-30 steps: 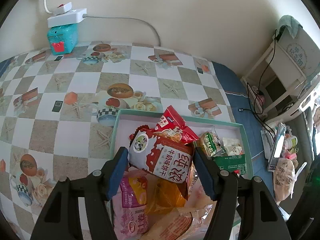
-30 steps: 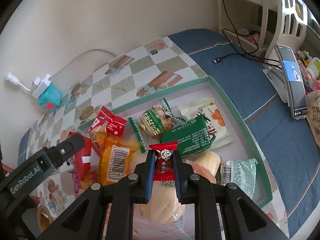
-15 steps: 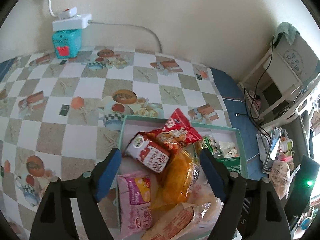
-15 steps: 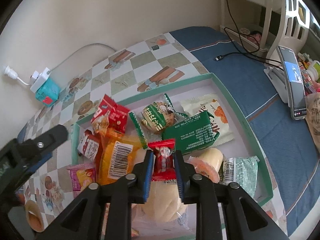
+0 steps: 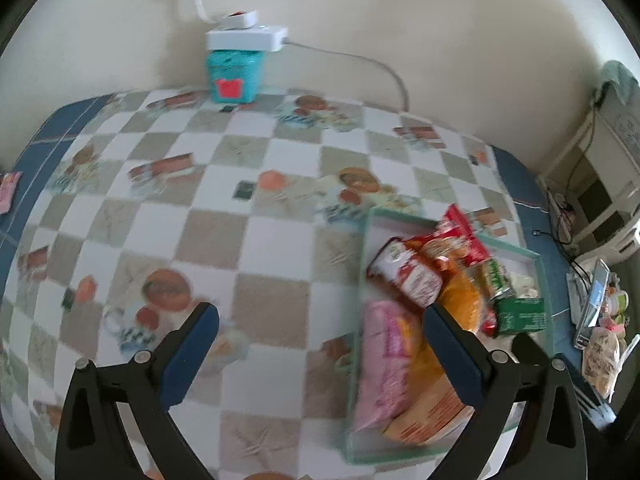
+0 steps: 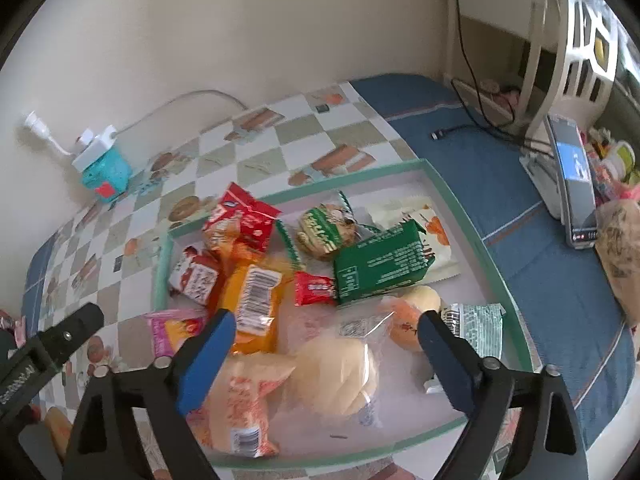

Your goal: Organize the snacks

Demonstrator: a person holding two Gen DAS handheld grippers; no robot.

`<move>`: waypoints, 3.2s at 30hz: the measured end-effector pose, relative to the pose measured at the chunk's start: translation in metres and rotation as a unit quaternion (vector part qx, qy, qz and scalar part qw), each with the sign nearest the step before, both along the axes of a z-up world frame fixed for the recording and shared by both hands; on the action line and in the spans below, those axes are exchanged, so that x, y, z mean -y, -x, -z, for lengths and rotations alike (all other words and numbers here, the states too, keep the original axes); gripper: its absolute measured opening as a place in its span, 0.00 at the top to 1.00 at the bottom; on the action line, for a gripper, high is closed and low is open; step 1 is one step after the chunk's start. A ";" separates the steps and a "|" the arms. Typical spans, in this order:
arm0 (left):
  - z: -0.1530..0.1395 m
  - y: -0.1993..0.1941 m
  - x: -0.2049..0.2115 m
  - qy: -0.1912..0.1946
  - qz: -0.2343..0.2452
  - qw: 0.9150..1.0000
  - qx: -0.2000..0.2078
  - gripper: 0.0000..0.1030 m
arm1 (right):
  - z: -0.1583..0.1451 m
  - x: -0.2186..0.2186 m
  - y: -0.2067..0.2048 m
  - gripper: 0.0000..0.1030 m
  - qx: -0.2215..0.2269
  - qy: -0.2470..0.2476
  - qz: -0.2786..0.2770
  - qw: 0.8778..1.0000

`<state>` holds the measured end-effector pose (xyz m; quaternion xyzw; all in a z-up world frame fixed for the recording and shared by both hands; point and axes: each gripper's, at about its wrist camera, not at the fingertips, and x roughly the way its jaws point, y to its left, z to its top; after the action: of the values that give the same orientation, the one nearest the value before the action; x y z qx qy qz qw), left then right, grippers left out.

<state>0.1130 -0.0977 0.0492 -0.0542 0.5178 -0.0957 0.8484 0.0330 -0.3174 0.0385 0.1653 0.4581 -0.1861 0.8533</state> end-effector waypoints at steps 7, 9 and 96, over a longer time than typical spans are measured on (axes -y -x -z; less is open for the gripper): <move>0.000 0.028 -0.027 -0.050 -0.017 0.999 -0.013 0.01 | -0.009 -0.032 0.014 0.00 0.013 0.007 -0.025 1.000; -0.002 0.038 -0.036 -0.061 -0.023 0.998 -0.008 0.01 | -0.009 -0.041 0.018 0.00 0.013 0.010 -0.032 0.999; 0.017 0.083 -0.082 -0.141 -0.036 0.989 -0.030 0.01 | 0.019 -0.091 0.051 0.00 -0.056 0.050 -0.069 0.995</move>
<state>0.0304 -0.0162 0.0324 0.0441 0.5487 0.0103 0.8348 -0.0177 -0.2264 0.0198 0.0793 0.5055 -0.1583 0.8444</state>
